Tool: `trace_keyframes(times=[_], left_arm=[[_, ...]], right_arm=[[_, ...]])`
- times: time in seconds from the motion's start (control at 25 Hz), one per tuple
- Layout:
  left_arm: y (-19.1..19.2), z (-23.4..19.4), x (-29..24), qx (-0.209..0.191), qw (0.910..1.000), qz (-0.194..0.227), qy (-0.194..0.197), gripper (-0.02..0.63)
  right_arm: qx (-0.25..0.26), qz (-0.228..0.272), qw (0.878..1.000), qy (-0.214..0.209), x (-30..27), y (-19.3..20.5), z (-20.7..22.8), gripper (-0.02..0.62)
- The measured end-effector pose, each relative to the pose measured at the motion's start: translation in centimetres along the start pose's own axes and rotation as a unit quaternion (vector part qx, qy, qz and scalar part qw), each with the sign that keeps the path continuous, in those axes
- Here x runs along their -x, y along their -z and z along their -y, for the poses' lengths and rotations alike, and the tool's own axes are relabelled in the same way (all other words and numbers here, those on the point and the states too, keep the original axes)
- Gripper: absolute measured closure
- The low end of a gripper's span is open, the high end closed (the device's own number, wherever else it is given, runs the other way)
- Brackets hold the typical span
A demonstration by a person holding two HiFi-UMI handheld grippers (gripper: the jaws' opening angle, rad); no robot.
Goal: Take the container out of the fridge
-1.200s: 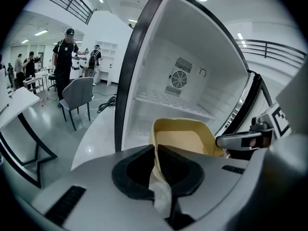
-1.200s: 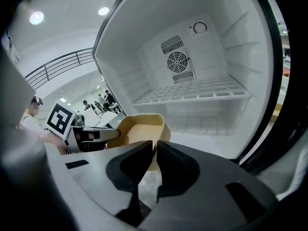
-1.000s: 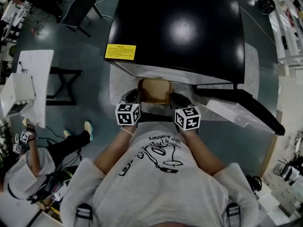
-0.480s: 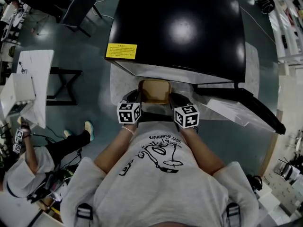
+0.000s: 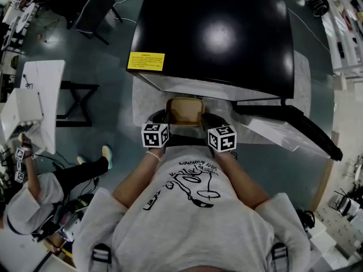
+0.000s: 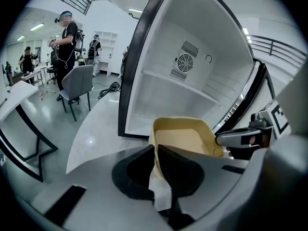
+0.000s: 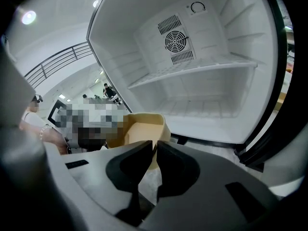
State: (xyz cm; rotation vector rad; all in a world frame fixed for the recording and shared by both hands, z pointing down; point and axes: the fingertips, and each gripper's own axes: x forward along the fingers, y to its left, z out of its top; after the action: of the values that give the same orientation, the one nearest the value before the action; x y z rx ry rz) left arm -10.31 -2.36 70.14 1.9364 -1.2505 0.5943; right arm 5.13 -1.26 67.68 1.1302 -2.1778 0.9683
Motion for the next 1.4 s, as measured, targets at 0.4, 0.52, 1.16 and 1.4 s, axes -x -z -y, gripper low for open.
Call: trace_keyframes(times=[0.4,0.52,1.16,1.4], left_arm=[[1.8,-0.8,-1.2,0.003,0.9997,-0.025,0.003,0.571],[2.2,-0.9,-1.6,0.001,0.9996,-0.03,0.003,0.571],[4.3,-1.6,-3.6,-0.004,0.9985,-0.055,0.002,0.569],[4.8,-1.9,-4.1,-0.005,0.9982,-0.06,0.003,0.568]], right_arm=[[0.007,-0.022,1.0,-0.002,-1.4,1.5,0.3,0.548],[0.009,-0.028,1.0,-0.001,-1.7,2.0,0.5,0.548],[0.018,-0.054,0.998,0.002,-3.7,4.2,1.7,0.548],[0.02,-0.063,0.998,0.001,-4.4,4.9,1.9,0.547]])
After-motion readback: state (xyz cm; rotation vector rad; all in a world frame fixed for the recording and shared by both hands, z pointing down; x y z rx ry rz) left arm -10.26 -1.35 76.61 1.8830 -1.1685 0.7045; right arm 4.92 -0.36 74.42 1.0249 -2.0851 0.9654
